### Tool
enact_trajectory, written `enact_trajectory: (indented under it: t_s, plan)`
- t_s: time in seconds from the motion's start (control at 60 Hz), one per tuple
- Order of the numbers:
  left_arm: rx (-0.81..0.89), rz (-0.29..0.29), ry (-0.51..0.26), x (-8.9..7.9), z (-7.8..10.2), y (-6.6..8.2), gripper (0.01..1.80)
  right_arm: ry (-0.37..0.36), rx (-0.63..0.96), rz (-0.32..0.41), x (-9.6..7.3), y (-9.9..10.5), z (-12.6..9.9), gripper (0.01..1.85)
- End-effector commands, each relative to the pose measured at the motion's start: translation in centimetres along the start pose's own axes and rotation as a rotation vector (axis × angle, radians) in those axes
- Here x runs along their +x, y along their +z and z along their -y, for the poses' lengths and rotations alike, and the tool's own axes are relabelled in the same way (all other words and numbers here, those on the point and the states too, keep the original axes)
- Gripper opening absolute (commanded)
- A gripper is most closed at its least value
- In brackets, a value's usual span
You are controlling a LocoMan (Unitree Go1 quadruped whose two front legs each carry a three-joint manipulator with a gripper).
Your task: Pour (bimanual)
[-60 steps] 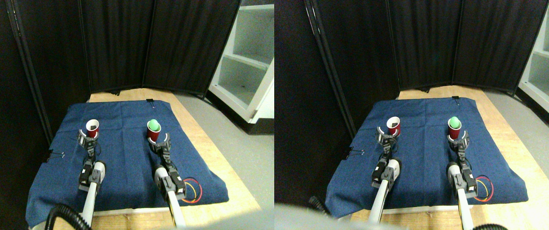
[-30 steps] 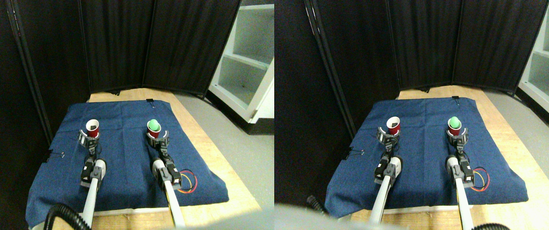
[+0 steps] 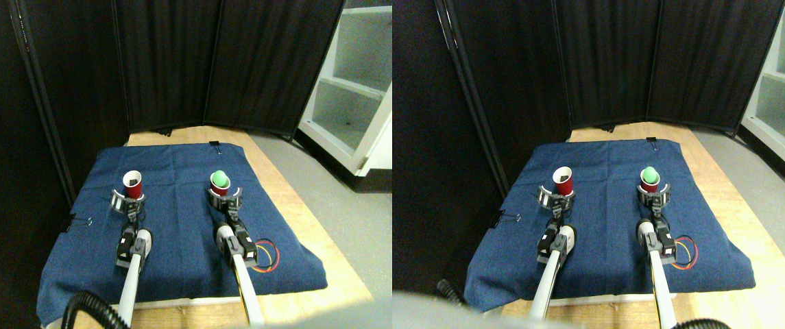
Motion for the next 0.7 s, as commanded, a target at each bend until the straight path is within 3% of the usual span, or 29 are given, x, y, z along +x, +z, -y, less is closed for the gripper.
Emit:
enact_trajectory:
  t_s: [0.017, 0.167, 0.7]
  plan:
    - [-0.025, 0.014, -0.027, 0.3, 0.4, 0.0, 1.04, 0.006, 0.010, 0.002, 0.3, -0.3, 0.0, 0.92]
    - [-0.030, 0.020, -0.029, 0.7, 0.3, 0.0, 1.06, 0.017, 0.003, -0.001, 0.3, -0.3, -0.1, 0.95]
    - [-0.122, 0.061, -0.043, 2.1, 0.2, -0.3, 0.85, -0.003, 0.070, 0.004, 0.2, -0.7, -0.3, 0.99]
